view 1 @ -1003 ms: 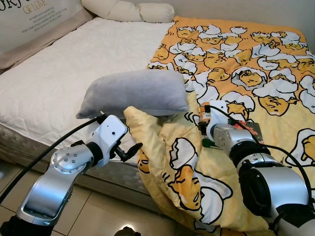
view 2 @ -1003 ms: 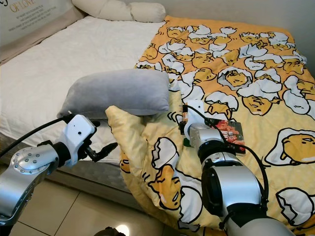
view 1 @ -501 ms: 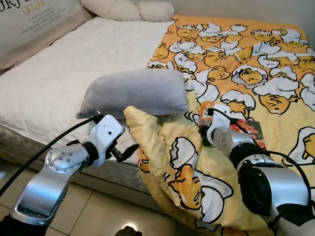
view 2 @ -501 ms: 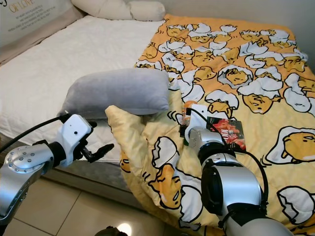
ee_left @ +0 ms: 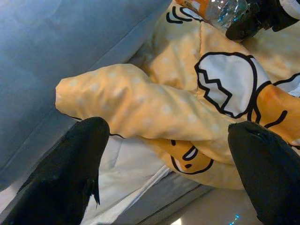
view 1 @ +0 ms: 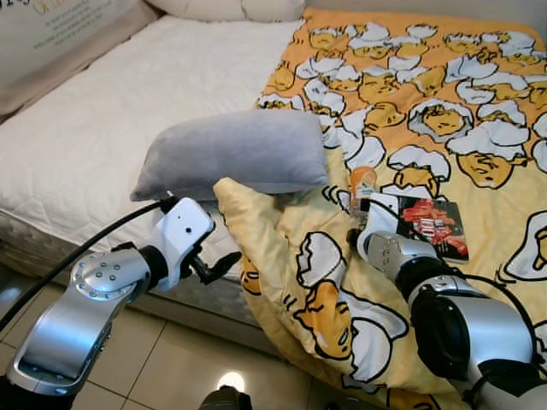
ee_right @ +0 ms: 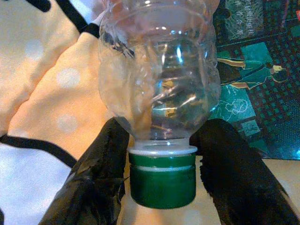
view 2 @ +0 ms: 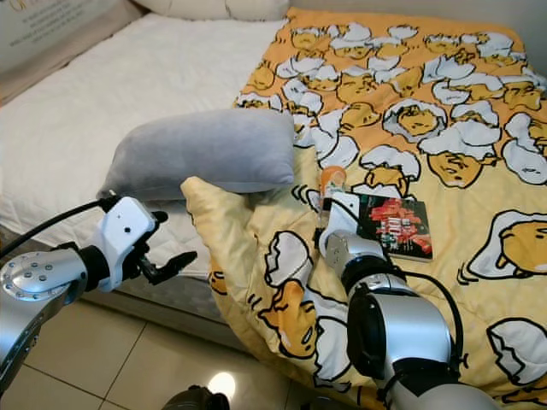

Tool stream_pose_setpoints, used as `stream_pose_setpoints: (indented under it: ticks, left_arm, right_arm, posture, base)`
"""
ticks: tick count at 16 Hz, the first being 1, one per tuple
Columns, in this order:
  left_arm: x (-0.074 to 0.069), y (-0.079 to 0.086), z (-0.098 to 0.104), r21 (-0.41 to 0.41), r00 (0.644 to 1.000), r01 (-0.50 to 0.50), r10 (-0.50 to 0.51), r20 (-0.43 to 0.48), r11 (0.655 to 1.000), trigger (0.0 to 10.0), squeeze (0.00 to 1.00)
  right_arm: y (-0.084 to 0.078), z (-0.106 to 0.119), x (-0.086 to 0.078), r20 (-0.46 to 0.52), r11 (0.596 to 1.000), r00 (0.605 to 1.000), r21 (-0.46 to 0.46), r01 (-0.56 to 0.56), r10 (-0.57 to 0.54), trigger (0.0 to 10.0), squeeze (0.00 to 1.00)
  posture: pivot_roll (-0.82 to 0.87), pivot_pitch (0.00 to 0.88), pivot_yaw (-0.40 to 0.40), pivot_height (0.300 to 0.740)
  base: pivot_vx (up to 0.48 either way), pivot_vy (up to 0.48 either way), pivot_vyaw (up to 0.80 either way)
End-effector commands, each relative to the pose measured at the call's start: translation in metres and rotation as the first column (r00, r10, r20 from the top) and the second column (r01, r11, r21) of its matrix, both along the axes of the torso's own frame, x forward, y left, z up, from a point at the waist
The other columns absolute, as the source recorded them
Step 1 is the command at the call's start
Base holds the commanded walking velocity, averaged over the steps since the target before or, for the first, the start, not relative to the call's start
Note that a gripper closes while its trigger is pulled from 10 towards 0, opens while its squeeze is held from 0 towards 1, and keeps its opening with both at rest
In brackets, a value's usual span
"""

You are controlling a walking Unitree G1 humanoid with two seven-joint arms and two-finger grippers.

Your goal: Clean up the room

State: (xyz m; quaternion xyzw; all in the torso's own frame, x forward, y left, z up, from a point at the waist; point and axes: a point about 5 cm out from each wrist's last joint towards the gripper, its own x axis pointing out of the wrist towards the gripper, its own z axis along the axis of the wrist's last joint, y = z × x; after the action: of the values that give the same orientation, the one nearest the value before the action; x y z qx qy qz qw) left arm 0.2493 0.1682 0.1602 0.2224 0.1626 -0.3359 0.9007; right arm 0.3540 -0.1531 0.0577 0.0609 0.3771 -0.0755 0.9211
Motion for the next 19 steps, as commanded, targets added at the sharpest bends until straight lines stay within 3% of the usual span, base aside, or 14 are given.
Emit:
stream_pose_setpoints:
  ticks: [1,9,14,17,18,19]
  left_arm:
    - [0.0,0.0,0.006,-0.002,1.0,-0.001,0.001,0.015,1.0,10.0,0.0]
    - [0.002,0.001,0.003,-0.014,1.0,-0.011,0.011,0.018,1.0,10.0,0.0]
    - [-0.006,0.0,-0.013,-0.051,0.989,-0.133,0.136,0.053,0.99,10.0,0.0]
    - [-0.007,0.002,-0.017,-0.146,0.945,-0.289,0.307,0.115,0.946,10.0,0.0]
    - [-0.003,0.006,-0.016,-0.166,0.897,-0.381,0.407,0.173,0.909,10.0,0.0]
    - [-0.003,0.008,-0.016,-0.191,0.879,-0.413,0.445,0.173,0.89,10.0,0.0]
  right_arm:
    - [0.0,-0.002,-0.002,-0.006,1.0,1.0,0.007,0.016,-0.015,0.0,0.0]
    - [-0.003,0.0,0.001,0.022,1.0,1.0,0.012,0.015,-0.015,0.0,0.0]
    - [-0.001,0.007,0.006,0.139,0.996,0.99,0.094,-0.001,-0.012,0.0,0.0]
    - [0.0,0.022,0.014,0.284,0.987,0.959,0.144,-0.064,0.021,0.0,0.0]
    - [0.001,0.029,0.013,0.364,0.986,0.928,0.107,-0.124,0.077,0.0,0.0]
    - [0.003,0.037,0.01,0.441,0.982,0.893,0.104,-0.157,0.096,0.0,0.0]
  posture:
    - [0.12,0.118,0.066,0.74]
    - [0.09,0.064,0.072,0.74]
    - [0.02,0.006,0.038,0.74]
    - [-0.01,0.0,0.022,0.74]
    - [-0.02,0.0,0.018,0.74]
    - [-0.03,0.0,0.011,0.74]
  base:
    - [0.0,0.0,0.0]
    - [0.0,0.0,0.0]
    - [0.0,0.0,0.0]
    - [0.0,0.0,0.0]
    - [0.0,0.0,0.0]
    - [0.0,0.0,0.0]
